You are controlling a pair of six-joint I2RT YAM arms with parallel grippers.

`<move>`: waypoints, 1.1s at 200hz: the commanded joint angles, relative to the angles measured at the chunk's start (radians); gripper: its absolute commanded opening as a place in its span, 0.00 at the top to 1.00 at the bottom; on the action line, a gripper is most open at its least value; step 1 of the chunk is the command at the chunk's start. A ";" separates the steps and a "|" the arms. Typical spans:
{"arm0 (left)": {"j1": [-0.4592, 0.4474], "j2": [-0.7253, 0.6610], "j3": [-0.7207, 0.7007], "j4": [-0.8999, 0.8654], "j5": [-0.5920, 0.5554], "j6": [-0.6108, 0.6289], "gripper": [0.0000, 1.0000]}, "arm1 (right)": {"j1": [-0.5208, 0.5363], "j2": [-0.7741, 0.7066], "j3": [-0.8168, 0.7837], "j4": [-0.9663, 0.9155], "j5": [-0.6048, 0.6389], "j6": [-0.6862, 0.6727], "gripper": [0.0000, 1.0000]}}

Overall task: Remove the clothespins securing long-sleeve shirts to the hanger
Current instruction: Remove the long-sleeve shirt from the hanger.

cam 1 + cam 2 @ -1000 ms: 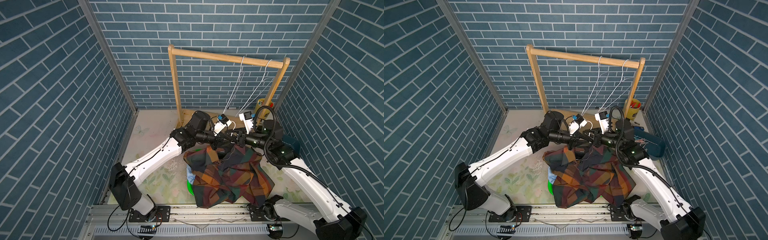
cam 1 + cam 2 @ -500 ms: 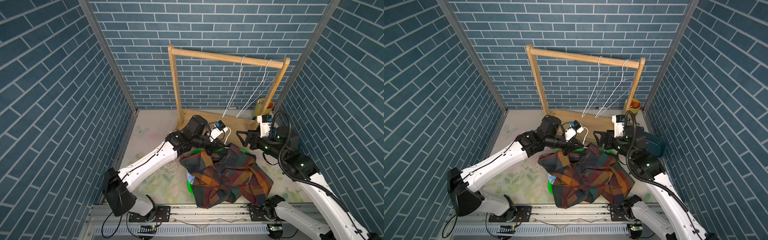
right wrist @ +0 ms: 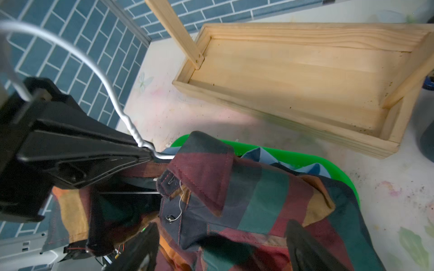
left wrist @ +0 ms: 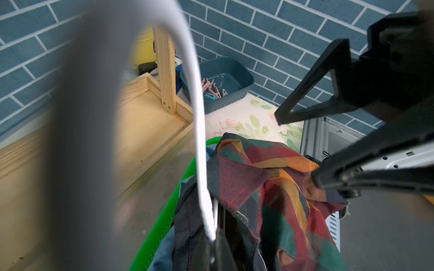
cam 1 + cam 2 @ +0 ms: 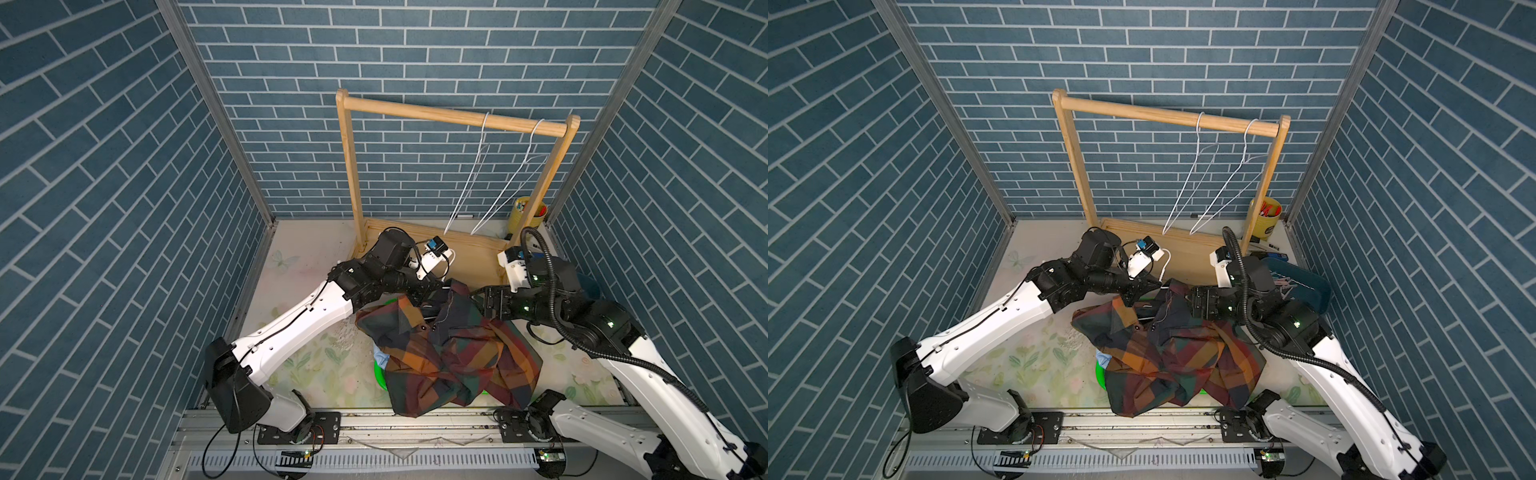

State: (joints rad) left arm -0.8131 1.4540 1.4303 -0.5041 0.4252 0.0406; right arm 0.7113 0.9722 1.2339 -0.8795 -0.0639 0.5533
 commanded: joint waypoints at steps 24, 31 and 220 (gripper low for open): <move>-0.008 0.006 0.038 -0.018 -0.014 -0.014 1.00 | 0.065 0.138 0.029 0.051 0.056 0.031 0.18; -0.009 0.005 0.038 -0.023 -0.014 -0.013 1.00 | 0.068 0.142 0.025 0.069 0.052 0.036 0.18; -0.009 -0.017 0.036 -0.069 -0.020 0.008 1.00 | 0.088 0.252 0.105 0.008 0.144 0.034 0.72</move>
State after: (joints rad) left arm -0.8185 1.4544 1.4414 -0.5327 0.4030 0.0326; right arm 0.7959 1.2285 1.3045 -0.8310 0.0380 0.5720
